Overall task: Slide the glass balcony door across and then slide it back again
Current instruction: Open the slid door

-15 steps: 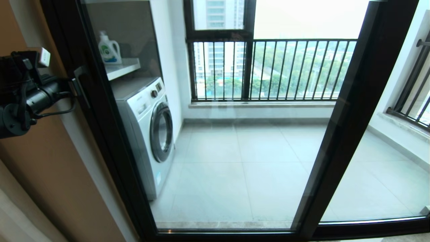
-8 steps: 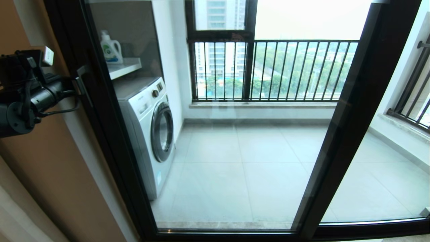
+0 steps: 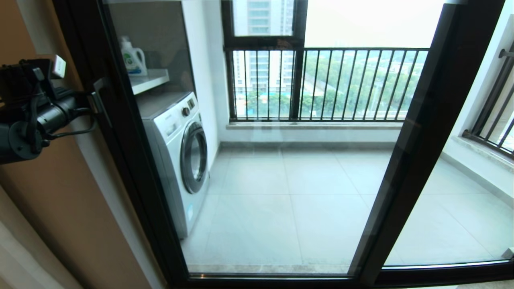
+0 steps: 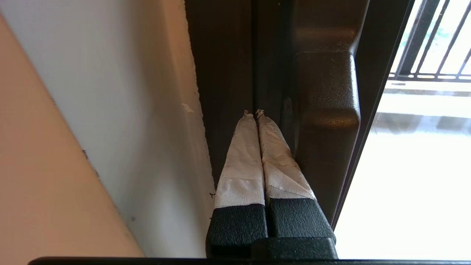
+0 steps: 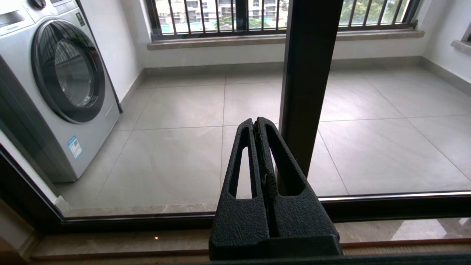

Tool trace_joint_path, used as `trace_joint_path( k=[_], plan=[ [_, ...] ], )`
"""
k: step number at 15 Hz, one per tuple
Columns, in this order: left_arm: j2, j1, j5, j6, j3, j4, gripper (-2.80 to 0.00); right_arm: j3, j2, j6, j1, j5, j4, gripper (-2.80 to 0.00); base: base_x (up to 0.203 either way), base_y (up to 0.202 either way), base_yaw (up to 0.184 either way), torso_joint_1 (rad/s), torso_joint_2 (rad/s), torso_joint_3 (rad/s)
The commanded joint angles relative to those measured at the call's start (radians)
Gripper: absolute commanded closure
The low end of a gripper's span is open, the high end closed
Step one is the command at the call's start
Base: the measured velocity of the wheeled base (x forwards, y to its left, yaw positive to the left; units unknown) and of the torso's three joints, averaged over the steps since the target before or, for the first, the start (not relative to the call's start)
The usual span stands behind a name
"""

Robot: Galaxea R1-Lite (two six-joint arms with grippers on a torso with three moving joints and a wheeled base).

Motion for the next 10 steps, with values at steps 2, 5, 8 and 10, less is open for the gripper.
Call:
trace_joint_path(
  k=[2, 5, 8, 10],
  plan=[
    [-0.007, -0.044, -0.001, 0.000, -0.001, -0.007, 0.00, 0.012, 0.000, 0.002, 0.000, 0.000, 0.000, 0.00, 0.000, 0.000, 0.000, 0.000, 0.00, 0.000],
    [-0.007, -0.057, 0.000, 0.000, -0.001, -0.007, 0.00, 0.012, 0.000, 0.000, 0.000, 0.000, -0.001, 0.00, 0.000, 0.000, 0.000, 0.000, 0.00, 0.000],
    [-0.008, -0.066, 0.001, 0.000, -0.001, -0.007, 0.00, 0.012, 0.000, 0.000, 0.000, 0.000, -0.001, 0.00, 0.000, 0.000, 0.000, 0.000, 0.00, 0.000],
    [-0.013, -0.079, 0.002, 0.000, -0.001, -0.007, 0.00, 0.012, 0.000, 0.001, 0.000, 0.000, 0.000, 0.00, 0.000, 0.000, 0.000, 0.000, 0.00, 0.000]
  ],
)
